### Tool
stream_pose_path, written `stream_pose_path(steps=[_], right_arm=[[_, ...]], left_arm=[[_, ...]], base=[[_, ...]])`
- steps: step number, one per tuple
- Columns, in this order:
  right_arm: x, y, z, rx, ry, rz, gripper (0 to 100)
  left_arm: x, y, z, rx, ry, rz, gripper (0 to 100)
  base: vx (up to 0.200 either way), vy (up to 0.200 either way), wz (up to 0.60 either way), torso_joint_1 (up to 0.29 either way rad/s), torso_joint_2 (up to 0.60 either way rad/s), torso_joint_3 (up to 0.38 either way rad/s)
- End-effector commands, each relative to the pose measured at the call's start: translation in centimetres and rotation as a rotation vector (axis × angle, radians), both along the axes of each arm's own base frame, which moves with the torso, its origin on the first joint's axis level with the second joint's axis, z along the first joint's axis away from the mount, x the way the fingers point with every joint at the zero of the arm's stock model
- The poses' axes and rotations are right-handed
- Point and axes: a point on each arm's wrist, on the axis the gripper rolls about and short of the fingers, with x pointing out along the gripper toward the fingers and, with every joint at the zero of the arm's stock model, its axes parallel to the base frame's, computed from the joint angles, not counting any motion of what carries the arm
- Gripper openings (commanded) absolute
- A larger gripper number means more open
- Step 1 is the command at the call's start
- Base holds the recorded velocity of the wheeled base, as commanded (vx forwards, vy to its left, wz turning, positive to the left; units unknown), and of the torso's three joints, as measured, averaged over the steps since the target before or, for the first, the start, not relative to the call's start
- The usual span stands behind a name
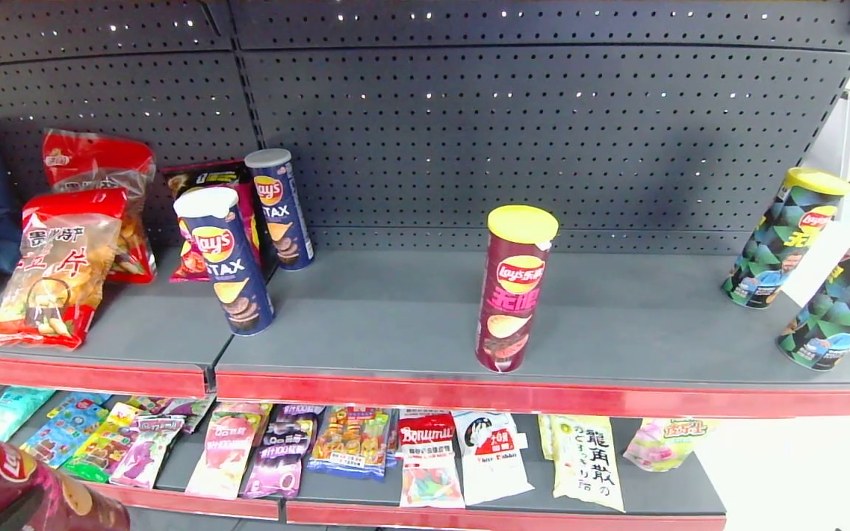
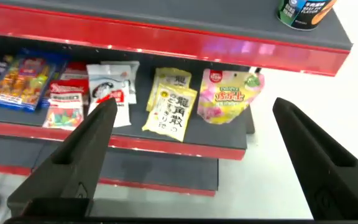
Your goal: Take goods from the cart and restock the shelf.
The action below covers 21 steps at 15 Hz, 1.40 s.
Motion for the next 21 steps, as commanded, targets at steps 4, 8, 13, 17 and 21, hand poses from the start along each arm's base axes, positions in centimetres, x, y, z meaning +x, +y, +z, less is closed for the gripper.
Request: stream_pose_path(steps=[4, 8, 13, 17, 21], right_arm=[[-3.3, 0.0, -1.5, 0.115, -0.223, -0.018, 100], [-2.9, 0.0, -2.2, 0.109, -0.24, -0.016, 100], [-2.9, 0.0, -2.2, 0.107, -0.24, -0.013, 100], [-2.9, 0.0, -2.2, 0.108, -0.239, -0.013, 100], [-2.9, 0.0, -2.2, 0.108, -0.239, -0.013, 100]], left_arm=[[0.1, -0.1, 0.0, -0.006, 0.007, -0.037, 0], [0.1, -0.1, 0.3, -0.016, -0.003, -0.059, 0], [0.7, -0.2, 0.1, -0.024, 0.038, -0.086, 0], [2.7, -0.1, 1.3, -0.029, 0.069, -0.105, 0], [4.5, 0.0, 2.9, -0.034, 0.069, -0.128, 0]], base=[[0.0, 0.0, 0.0, 0.0, 0.0, 0.0], [0.0, 0.0, 0.0, 0.0, 0.0, 0.0], [0.0, 0.0, 0.0, 0.0, 0.0, 0.0], [0.0, 0.0, 0.0, 0.0, 0.0, 0.0], [0.0, 0.0, -0.3, -0.001, 0.0, 0.001]])
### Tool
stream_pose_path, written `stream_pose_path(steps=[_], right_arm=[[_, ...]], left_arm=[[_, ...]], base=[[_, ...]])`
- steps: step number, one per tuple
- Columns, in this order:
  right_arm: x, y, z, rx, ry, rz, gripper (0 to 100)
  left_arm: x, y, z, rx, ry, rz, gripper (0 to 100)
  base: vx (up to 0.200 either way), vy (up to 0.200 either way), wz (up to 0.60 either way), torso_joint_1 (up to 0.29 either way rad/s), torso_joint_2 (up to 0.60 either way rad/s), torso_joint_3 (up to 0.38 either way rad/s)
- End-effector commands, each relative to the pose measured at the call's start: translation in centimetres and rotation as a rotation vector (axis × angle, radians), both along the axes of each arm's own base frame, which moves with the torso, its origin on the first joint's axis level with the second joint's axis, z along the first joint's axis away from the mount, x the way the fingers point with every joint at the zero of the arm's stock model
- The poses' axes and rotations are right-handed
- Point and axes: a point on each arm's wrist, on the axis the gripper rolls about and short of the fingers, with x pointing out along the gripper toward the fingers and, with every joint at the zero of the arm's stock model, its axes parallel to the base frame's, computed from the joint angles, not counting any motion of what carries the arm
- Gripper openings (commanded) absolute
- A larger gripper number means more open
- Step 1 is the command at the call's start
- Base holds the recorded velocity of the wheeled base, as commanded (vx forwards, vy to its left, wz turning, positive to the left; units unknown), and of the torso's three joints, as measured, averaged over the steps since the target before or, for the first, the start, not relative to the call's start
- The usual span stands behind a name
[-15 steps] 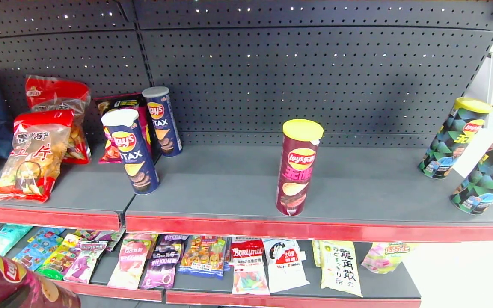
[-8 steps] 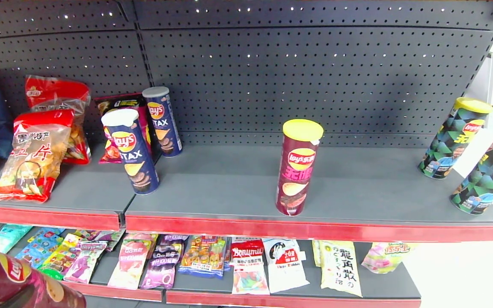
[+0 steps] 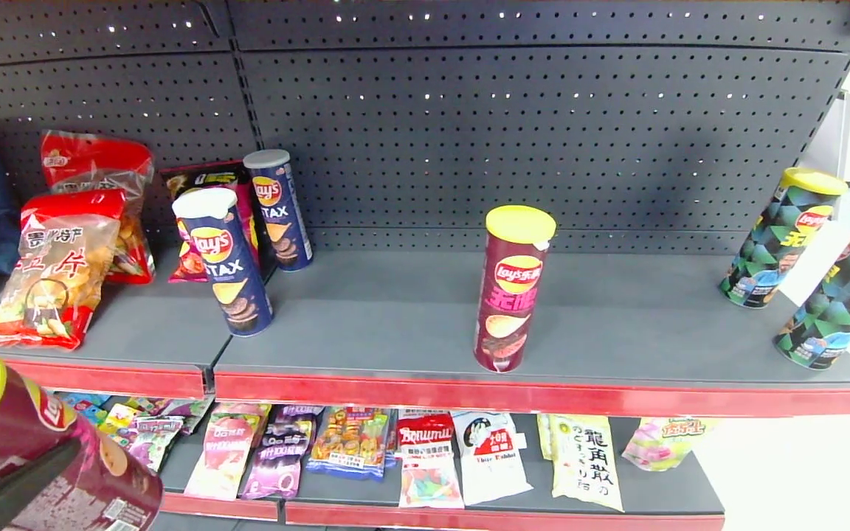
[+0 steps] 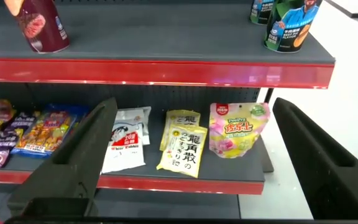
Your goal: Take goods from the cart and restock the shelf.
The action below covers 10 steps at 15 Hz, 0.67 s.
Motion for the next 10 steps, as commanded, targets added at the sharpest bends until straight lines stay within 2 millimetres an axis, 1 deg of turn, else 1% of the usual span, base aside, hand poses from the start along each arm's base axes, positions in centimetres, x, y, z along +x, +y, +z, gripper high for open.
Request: stream_pose_path(steps=[1, 3, 5, 7, 10], right_arm=[[0.0, 0.0, 0.0, 0.0, 0.001, 0.0, 100], [0.0, 0.0, 0.0, 0.0, 0.001, 0.0, 100], [0.0, 0.0, 0.0, 0.0, 0.001, 0.0, 100], [0.0, 0.0, 0.0, 0.0, 0.001, 0.0, 100], [0.0, 0.0, 0.0, -0.002, 0.001, 0.0, 100]], left_arm=[[1.7, 0.1, 1.0, -0.002, 0.03, -0.001, 0], [2.4, 0.1, 1.5, -0.003, 0.041, -0.004, 0], [2.7, 0.1, 1.5, -0.004, 0.052, -0.004, 0], [3.2, 0.2, 1.8, -0.004, 0.053, -0.003, 0], [4.7, 0.3, 2.7, -0.004, 0.065, 0.003, 0]], base=[[0.0, 0.0, -0.6, 0.002, 0.0, 0.007], [0.0, 0.0, -0.6, 0.012, 0.0, 0.005], [0.0, 0.0, -0.6, 0.01, 0.0, 0.0], [0.0, 0.0, 0.0, 0.0, 0.0, 0.0], [0.0, 0.0, 0.0, 0.0, 0.0, 0.0]])
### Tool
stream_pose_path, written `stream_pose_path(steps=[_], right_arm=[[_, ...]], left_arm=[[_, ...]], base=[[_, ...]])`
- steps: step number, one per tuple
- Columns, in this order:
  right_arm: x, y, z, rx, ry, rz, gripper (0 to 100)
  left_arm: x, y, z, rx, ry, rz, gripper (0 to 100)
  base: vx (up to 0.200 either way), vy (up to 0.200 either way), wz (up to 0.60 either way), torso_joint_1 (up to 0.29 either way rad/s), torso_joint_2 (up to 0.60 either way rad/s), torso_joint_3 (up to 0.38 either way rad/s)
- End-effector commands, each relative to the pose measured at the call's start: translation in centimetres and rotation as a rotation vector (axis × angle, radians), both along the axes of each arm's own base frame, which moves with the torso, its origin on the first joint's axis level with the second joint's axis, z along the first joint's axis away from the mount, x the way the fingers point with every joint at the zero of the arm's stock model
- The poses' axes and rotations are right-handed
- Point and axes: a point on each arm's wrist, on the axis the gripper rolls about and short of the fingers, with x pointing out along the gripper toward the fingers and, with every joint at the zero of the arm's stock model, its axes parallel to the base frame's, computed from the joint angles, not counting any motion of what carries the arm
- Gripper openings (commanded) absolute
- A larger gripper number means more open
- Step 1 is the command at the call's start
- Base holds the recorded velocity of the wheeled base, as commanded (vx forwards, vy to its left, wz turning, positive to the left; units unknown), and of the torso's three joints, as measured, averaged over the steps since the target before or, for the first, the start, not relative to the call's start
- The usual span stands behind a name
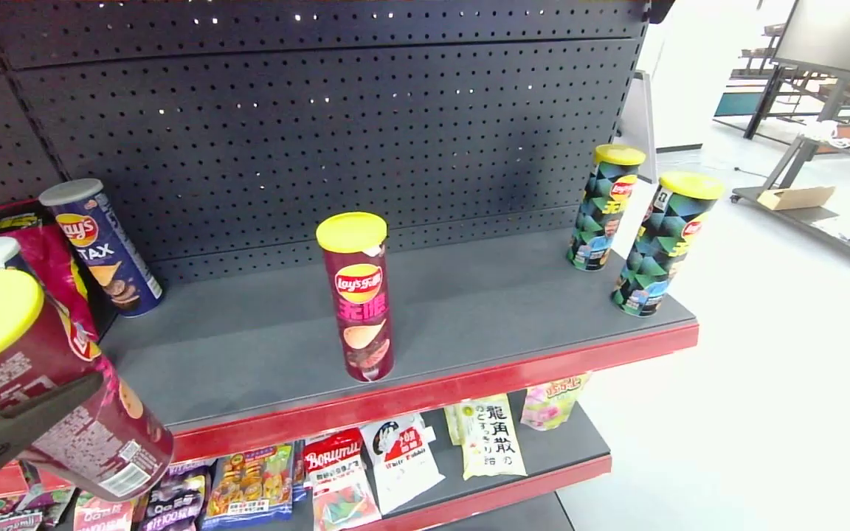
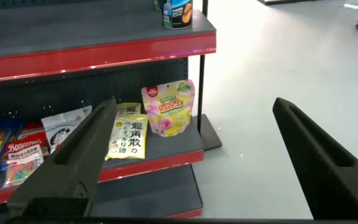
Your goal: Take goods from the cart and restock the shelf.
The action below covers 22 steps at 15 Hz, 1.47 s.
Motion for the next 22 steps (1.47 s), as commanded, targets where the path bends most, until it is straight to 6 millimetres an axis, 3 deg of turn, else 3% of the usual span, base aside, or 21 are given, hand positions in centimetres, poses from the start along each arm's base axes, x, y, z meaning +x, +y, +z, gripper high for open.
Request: stream_pose_path(steps=[1, 3, 5, 7, 17, 20, 22], right_arm=[[0.0, 0.0, 0.0, 0.0, 0.001, 0.001, 100], [0.0, 0.0, 0.0, 0.0, 0.001, 0.001, 100], [0.0, 0.0, 0.0, 0.0, 0.001, 0.001, 100], [0.0, 0.0, 0.0, 0.0, 0.001, 0.001, 100], [0.0, 0.0, 0.0, 0.0, 0.001, 0.001, 100], [0.0, 0.0, 0.0, 0.0, 0.001, 0.001, 100], [0.0, 0.0, 0.0, 0.0, 0.001, 0.001, 100]], left_arm=[[1.8, 0.1, 0.7, 0.001, 0.027, 0.006, 0], [3.0, 0.2, 0.9, 0.0, 0.038, 0.011, 0], [6.4, 0.3, 1.0, 0.005, 0.027, 0.004, 0], [8.4, -0.3, 0.4, 0.001, 0.026, -0.03, 0], [13.8, -2.1, -1.6, -0.046, 0.012, -0.107, 0], [15.1, -3.3, -1.2, -0.057, -0.036, -0.15, 0], [17.0, -4.0, -0.9, -0.059, -0.045, -0.161, 0]], base=[[0.0, 0.0, 0.0, 0.0, 0.0, 0.0], [0.0, 0.0, 0.0, 0.0, 0.0, 0.0], [0.0, 0.0, 0.0, 0.0, 0.0, 0.0], [0.0, 0.0, 0.0, 0.0, 0.0, 0.0], [0.0, 0.0, 0.0, 0.0, 0.0, 0.0], [0.0, 0.0, 0.0, 0.0, 0.0, 0.0], [0.0, 0.0, 0.0, 0.0, 0.0, 0.0]])
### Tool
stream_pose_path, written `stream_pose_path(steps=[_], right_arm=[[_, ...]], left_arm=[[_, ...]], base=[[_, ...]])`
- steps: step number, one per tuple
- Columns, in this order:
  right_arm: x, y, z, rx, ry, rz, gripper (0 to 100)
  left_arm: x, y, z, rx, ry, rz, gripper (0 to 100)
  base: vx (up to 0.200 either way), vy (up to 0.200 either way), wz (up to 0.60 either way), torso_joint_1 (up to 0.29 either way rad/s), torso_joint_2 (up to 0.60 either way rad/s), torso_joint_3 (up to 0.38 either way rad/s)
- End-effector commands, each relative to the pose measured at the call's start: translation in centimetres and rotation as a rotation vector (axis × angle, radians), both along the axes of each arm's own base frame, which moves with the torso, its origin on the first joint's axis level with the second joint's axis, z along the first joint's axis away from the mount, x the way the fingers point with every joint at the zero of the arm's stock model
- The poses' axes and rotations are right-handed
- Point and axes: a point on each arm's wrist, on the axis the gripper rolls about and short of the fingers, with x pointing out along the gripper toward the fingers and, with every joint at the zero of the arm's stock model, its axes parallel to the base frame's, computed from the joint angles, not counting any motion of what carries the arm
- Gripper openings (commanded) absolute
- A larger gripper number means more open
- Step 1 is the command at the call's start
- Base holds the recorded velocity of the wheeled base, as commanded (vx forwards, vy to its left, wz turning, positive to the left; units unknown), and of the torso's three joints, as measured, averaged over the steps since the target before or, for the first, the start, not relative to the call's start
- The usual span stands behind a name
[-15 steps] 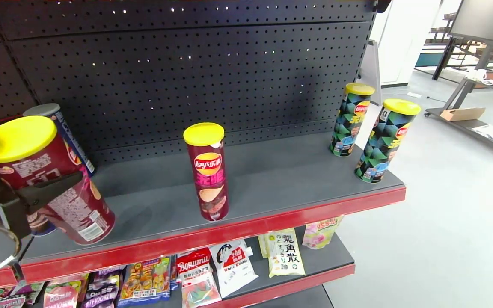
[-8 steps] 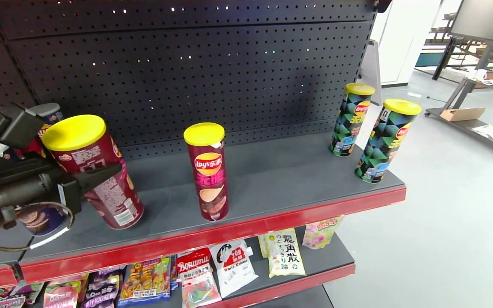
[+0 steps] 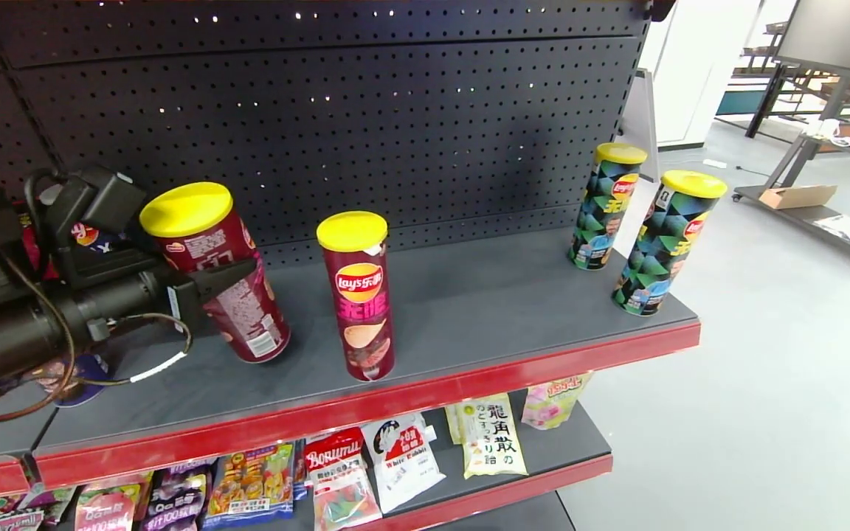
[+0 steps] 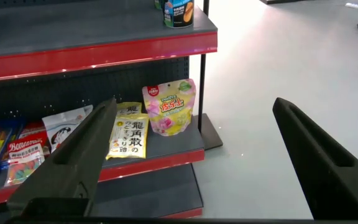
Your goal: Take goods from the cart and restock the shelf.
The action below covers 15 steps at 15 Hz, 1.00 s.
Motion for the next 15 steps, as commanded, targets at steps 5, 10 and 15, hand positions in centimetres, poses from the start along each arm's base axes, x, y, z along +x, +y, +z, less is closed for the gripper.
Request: stream_pose_path(steps=[5, 10, 15], right_arm=[[0.0, 0.0, 0.0, 0.0, 0.001, 0.0, 100], [0.0, 0.0, 0.0, 0.0, 0.001, 0.0, 100], [0.0, 0.0, 0.0, 0.0, 0.001, 0.0, 100]], left_arm=[[6.7, -2.2, -0.6, 0.006, 0.003, -0.005, 0], [10.7, -4.4, -2.6, -0.015, 0.031, 0.037, 0], [14.5, -6.0, -3.1, -0.09, 0.034, 0.071, 0]], base=[[0.0, 0.0, 0.0, 0.0, 0.0, 0.0], [0.0, 0.0, 0.0, 0.0, 0.0, 0.0], [0.0, 0.0, 0.0, 0.0, 0.0, 0.0]])
